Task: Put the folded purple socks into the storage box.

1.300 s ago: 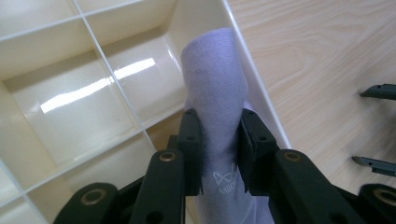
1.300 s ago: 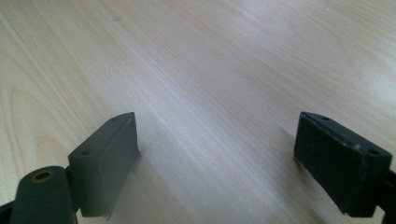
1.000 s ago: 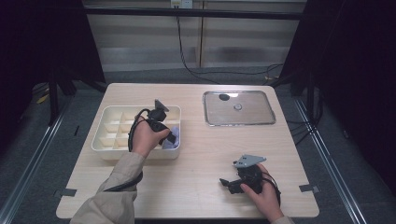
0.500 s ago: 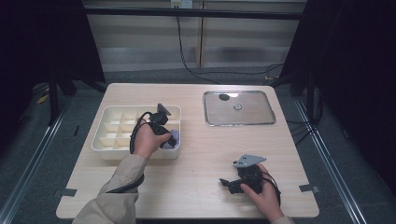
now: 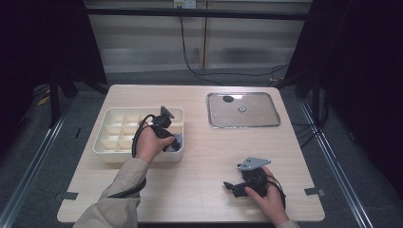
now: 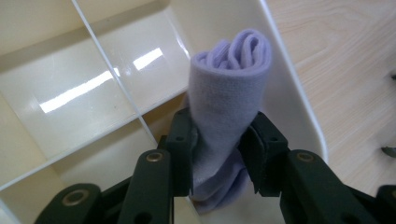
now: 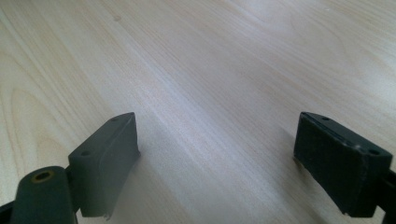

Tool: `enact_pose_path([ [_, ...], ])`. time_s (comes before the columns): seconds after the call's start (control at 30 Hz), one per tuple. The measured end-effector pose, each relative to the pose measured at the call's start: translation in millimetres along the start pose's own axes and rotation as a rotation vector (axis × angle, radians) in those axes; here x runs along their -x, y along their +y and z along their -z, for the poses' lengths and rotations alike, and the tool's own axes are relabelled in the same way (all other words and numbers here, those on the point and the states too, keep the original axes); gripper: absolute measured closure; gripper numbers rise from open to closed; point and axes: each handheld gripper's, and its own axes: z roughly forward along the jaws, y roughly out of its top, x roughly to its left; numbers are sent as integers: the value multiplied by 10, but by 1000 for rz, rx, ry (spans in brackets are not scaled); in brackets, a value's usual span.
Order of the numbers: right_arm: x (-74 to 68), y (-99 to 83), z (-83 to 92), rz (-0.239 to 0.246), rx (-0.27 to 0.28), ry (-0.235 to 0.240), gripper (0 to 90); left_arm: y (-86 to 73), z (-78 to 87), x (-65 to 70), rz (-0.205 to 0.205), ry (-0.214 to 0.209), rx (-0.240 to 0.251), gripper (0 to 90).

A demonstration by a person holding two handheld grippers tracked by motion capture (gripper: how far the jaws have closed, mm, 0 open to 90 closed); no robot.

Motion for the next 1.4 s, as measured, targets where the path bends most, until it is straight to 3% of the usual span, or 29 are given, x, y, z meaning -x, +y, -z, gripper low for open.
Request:
enact_pose_path([
  [0.27,1,1,0,1,0,0,131,38,97,55,-7,7,7,619],
  [0.87,4,1,-1,3,2,0,131,129,368,47,-11,20,28,643],
  [1.4,4,3,-1,2,1,1,131,233,474,73,-7,21,14,662],
])
